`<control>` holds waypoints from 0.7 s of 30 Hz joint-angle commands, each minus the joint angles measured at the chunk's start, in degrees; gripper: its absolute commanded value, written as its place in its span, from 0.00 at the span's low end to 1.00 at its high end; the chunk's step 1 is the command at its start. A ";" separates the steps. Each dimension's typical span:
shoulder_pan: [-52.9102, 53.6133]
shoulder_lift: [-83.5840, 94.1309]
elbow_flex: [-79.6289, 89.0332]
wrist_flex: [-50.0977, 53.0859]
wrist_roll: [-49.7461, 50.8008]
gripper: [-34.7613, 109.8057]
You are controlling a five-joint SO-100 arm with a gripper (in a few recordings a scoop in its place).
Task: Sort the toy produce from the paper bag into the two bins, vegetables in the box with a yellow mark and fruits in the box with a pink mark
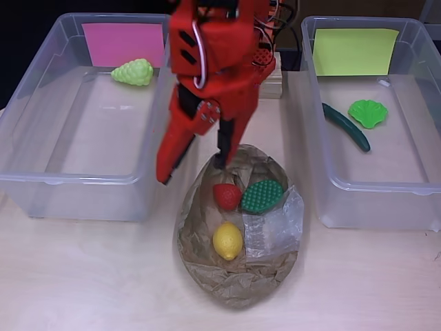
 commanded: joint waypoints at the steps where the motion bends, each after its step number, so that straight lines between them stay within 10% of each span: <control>1: -3.16 -5.45 -2.55 -1.93 10.81 0.53; 10: -11.07 -18.90 -9.14 -4.31 36.30 0.54; 21: -10.90 -27.77 -10.90 -13.18 35.07 0.54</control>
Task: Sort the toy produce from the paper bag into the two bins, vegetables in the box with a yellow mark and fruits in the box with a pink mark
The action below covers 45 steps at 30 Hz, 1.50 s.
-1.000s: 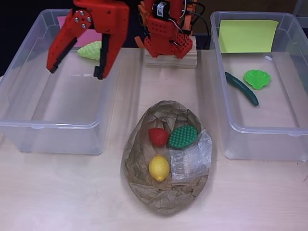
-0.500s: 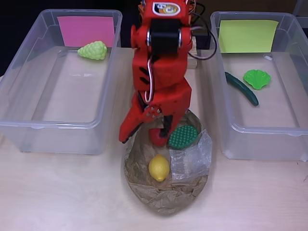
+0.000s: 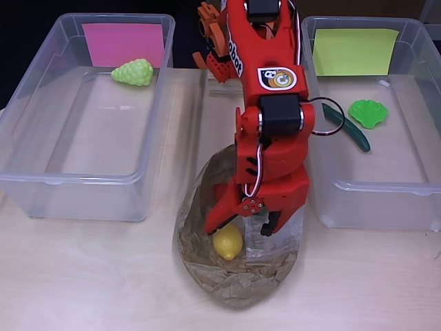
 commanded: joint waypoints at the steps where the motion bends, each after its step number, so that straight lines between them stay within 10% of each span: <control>1: 0.26 -0.70 -1.67 -0.88 -1.58 0.54; 29: 6.15 12.39 -11.95 20.04 -25.84 0.38; 45: 38.23 48.52 21.80 20.30 -26.28 0.38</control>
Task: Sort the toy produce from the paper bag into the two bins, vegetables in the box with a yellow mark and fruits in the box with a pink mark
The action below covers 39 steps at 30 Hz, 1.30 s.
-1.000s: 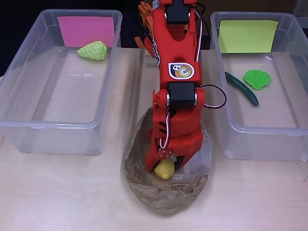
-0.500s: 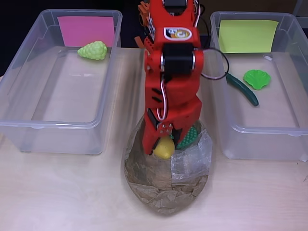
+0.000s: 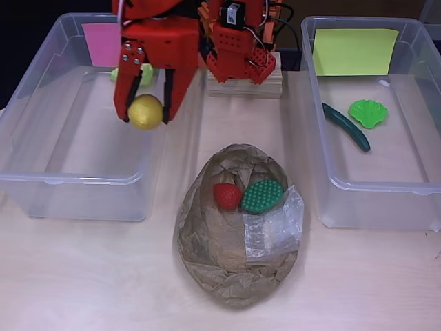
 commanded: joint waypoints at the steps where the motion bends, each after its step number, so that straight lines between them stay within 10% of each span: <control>1: 9.76 5.62 5.89 -0.97 0.09 0.38; 15: 34.45 -1.85 24.26 -13.97 2.02 0.49; 39: 21.71 13.97 16.88 -7.47 0.97 0.56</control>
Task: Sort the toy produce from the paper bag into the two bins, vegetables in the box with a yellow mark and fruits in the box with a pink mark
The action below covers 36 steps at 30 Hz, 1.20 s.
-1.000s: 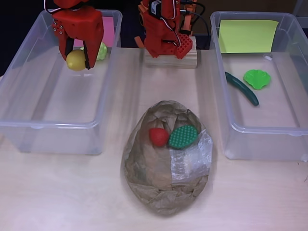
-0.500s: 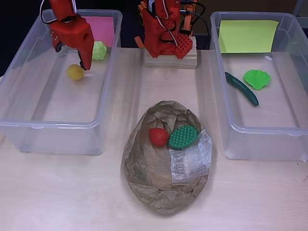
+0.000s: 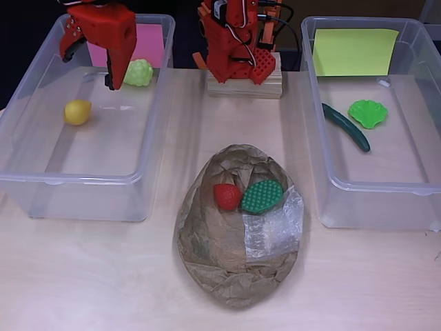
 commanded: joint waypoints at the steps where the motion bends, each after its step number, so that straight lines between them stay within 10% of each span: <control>1: -5.89 5.19 -2.72 2.55 2.55 0.56; 16: -45.18 6.94 3.96 -1.76 51.33 0.55; 36: -59.41 -20.04 -7.56 -13.18 90.79 0.56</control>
